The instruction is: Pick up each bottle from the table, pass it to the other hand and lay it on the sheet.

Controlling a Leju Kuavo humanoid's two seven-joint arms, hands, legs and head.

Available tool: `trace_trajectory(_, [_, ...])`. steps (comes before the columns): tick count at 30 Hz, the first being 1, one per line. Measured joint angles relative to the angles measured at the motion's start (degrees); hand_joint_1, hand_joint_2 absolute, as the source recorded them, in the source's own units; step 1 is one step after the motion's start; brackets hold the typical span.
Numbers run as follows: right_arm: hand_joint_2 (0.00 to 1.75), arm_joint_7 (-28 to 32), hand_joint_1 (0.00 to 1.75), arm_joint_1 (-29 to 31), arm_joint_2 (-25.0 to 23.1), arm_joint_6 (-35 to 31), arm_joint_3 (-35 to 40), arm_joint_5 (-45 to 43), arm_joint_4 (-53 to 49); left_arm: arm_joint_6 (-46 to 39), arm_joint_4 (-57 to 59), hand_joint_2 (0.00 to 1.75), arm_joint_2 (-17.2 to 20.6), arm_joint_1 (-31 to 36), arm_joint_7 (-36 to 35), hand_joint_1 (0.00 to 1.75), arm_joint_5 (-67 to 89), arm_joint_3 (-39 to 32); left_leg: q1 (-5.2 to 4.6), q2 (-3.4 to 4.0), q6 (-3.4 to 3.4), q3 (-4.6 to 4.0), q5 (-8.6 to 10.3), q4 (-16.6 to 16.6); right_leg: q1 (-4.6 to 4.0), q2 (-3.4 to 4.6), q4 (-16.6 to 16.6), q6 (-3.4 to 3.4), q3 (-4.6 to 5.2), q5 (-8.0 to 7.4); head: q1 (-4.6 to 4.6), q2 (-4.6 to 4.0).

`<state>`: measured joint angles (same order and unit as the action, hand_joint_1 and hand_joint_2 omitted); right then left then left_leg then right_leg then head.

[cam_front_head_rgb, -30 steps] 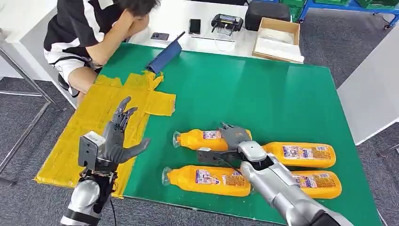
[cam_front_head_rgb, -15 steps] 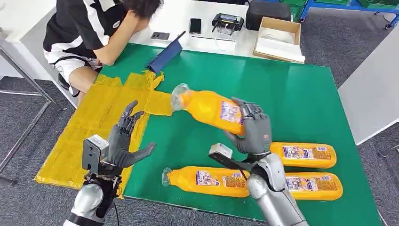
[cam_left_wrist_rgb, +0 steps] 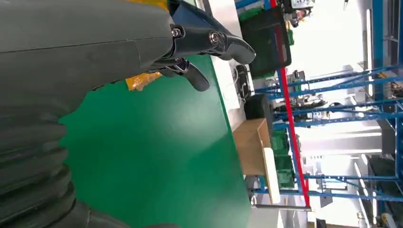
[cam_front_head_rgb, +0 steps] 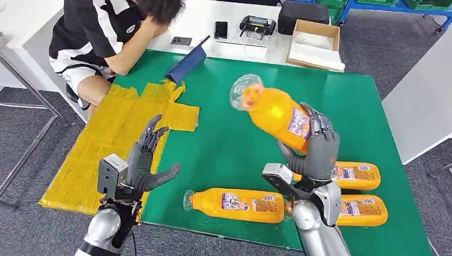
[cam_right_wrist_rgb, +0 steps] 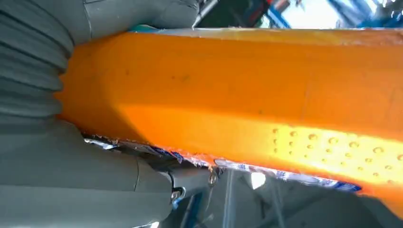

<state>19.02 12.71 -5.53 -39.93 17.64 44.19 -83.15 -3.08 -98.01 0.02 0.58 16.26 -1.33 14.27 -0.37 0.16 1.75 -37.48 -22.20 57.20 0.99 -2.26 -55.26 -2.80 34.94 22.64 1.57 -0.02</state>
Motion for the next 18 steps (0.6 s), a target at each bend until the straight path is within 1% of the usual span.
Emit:
trace_trajectory(5, [1.75,0.00,1.75,-0.87,-0.31,0.00,-1.24,0.02,-2.16,0.00,0.00,1.75,0.00,0.10,0.02,0.00,0.00,0.46,0.00,0.01,0.00,0.02,0.01,0.00,0.00,0.00,0.00,0.00,-0.02,-0.02,0.00,0.00])
trace_trajectory(6, [1.75,0.75,1.75,-1.20,-0.50,0.00,-1.73,-0.55,-2.84,0.00,0.00,1.75,0.00,0.17,0.04,0.00,0.00,0.57,0.00,0.01,0.00,0.02,0.01,0.00,0.00,0.00,0.00,-0.01,-0.02,-0.02,0.02,0.00])
trace_trajectory(7, [1.75,5.29,1.75,-2.07,-1.95,0.00,-3.85,-5.10,-4.92,0.00,0.00,1.75,0.02,0.41,0.04,0.00,0.00,0.76,0.01,0.02,0.00,0.02,0.02,0.00,-0.01,0.00,0.00,0.00,-0.02,-0.02,0.02,0.00])
trace_trajectory(8, [1.75,3.36,1.75,-3.56,-1.64,5.15,-4.35,-24.00,-10.71,-0.07,-0.04,1.75,0.28,0.56,-0.26,0.00,-0.15,1.53,0.01,0.00,-0.01,-0.01,0.00,-0.01,-0.01,0.00,0.00,0.01,-0.04,0.01,0.00,0.00])
trace_trajectory(9, [1.75,-0.94,1.75,-4.01,1.23,23.93,-0.49,-37.81,-10.99,0.92,-0.39,1.75,0.94,0.66,0.48,0.00,-1.73,1.55,-0.02,0.06,-0.03,0.00,-0.04,-0.01,0.00,0.03,0.00,0.00,0.00,-0.01,0.02,0.00])
trace_trajectory(12, [1.75,-3.08,1.75,-3.38,1.94,32.25,3.49,-39.08,-9.12,1.97,-0.72,1.75,1.36,1.11,1.83,0.00,-2.27,1.64,0.06,0.00,-0.02,0.00,0.02,-0.01,-0.05,-0.01,-0.01,0.01,-0.03,0.00,0.00,0.00])
trace_trajectory(14, [1.75,-3.48,1.75,-2.23,2.64,37.56,6.46,-39.17,-7.04,2.45,-0.72,1.75,1.62,1.74,2.38,0.00,-3.12,1.90,0.08,-0.01,-0.03,0.00,0.03,-0.01,-0.08,-0.01,-0.02,0.02,-0.04,0.00,0.00,0.00])
trace_trajectory(18, [1.75,-3.50,1.75,0.01,3.61,43.89,12.60,-39.08,-3.64,2.47,-0.72,1.75,2.06,3.51,2.97,0.00,-3.26,2.45,0.09,0.00,-0.02,0.00,0.03,-0.01,-0.09,-0.01,-0.03,0.02,-0.04,0.00,0.00,0.00])
